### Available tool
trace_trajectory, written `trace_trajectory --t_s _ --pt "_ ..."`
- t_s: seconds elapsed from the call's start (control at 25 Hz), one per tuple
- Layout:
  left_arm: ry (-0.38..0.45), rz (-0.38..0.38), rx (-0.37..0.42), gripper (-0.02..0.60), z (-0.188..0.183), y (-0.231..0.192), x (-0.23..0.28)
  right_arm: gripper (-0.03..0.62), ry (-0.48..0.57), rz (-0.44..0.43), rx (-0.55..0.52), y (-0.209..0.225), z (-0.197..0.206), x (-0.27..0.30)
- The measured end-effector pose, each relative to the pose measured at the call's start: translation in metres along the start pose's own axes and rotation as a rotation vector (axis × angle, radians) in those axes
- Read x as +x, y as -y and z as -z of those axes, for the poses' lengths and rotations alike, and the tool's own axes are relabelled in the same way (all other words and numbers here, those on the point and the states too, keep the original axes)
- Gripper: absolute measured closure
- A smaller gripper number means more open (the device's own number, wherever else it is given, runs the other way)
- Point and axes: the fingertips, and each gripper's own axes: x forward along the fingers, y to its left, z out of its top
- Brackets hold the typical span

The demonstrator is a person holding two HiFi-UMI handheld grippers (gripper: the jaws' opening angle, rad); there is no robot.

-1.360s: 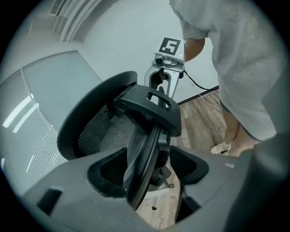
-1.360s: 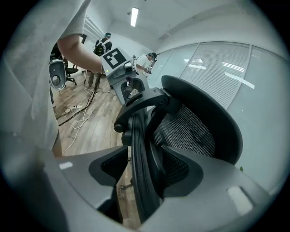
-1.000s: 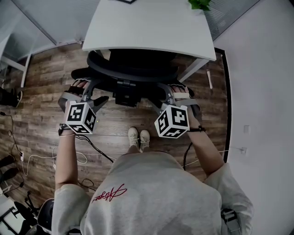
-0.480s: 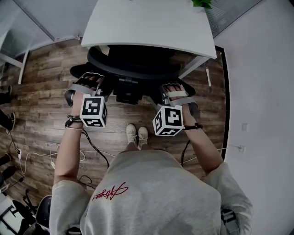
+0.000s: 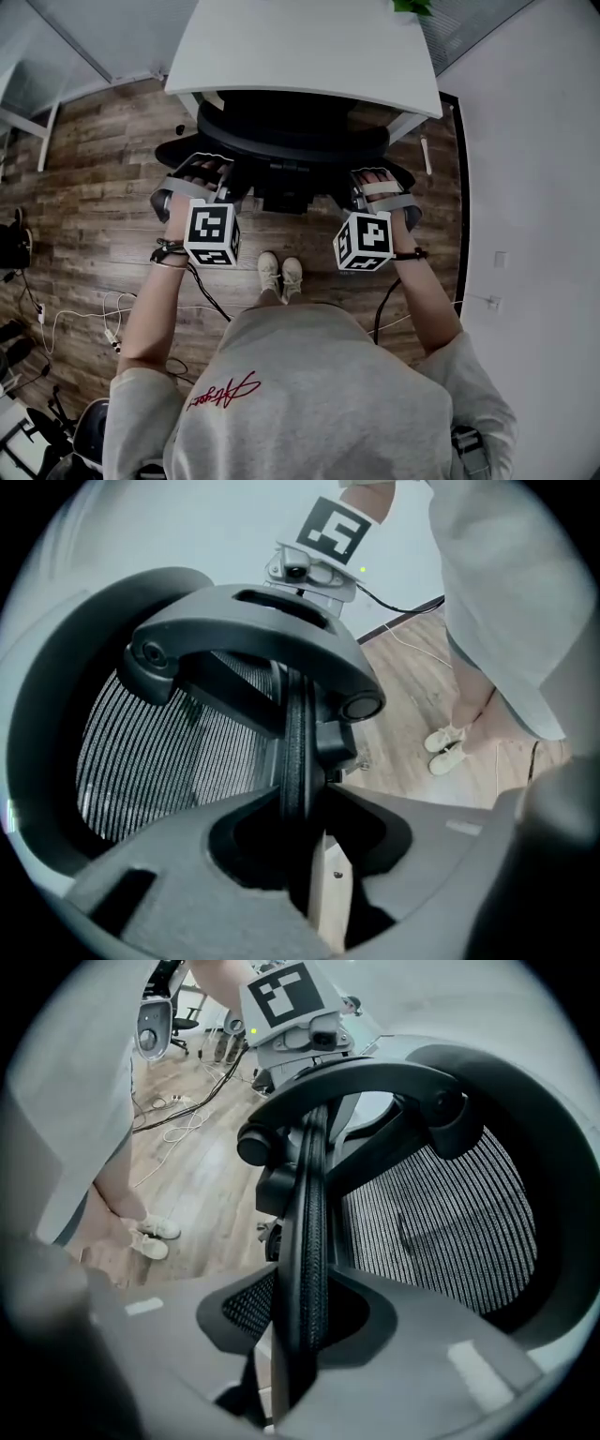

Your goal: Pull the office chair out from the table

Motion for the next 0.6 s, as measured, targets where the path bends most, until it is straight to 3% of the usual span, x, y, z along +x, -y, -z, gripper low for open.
trace_trajectory --t_s 0.6 --pt "0.008 0.033 -0.064 0.476 -0.039 0.002 0.012 0.490 -0.030 0.024 -0.007 0.004 0.038 -0.007"
